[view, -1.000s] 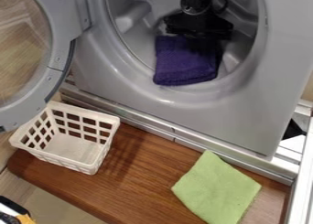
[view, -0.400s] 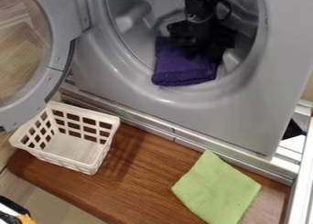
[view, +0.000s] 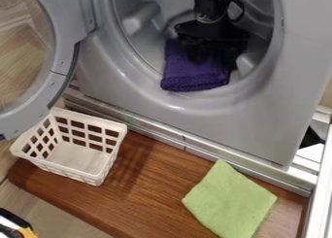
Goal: Put the purple towel inside the washing machine
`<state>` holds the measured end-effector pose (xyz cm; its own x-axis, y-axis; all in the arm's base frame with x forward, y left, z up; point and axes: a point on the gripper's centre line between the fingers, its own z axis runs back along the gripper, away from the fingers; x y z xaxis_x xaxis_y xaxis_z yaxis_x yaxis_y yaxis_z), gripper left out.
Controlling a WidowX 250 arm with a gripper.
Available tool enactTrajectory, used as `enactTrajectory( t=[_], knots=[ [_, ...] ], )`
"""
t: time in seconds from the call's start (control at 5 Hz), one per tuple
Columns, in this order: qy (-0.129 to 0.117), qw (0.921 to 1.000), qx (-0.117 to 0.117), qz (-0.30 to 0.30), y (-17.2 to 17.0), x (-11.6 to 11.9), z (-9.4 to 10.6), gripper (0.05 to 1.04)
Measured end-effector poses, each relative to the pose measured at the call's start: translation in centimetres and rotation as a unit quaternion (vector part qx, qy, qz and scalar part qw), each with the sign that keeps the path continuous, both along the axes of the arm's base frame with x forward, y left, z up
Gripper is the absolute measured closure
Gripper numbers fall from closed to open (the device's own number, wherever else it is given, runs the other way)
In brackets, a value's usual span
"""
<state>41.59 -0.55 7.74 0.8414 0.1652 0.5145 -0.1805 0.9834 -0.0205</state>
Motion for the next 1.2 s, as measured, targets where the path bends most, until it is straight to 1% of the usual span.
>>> enactTrajectory(
  t=[0.2,0.4,0.6,0.8,1.0,1.2],
  knots=[
    [0.002,0.9999,0.008,0.006,0.3,-1.2,1.4,0.084],
    [-0.015,0.9996,0.007,0.023,0.5,-3.7,3.7,0.084],
    [0.000,0.9994,0.008,0.032,-0.5,-7.2,4.4,0.084],
    [0.020,0.9989,0.014,0.039,-2.9,-11.5,4.1,0.084],
    [0.034,0.9979,0.008,0.055,-3.2,-13.8,3.0,0.084],
    [0.033,0.9979,0.006,0.054,-3.3,-13.8,3.0,0.084]
  ],
)
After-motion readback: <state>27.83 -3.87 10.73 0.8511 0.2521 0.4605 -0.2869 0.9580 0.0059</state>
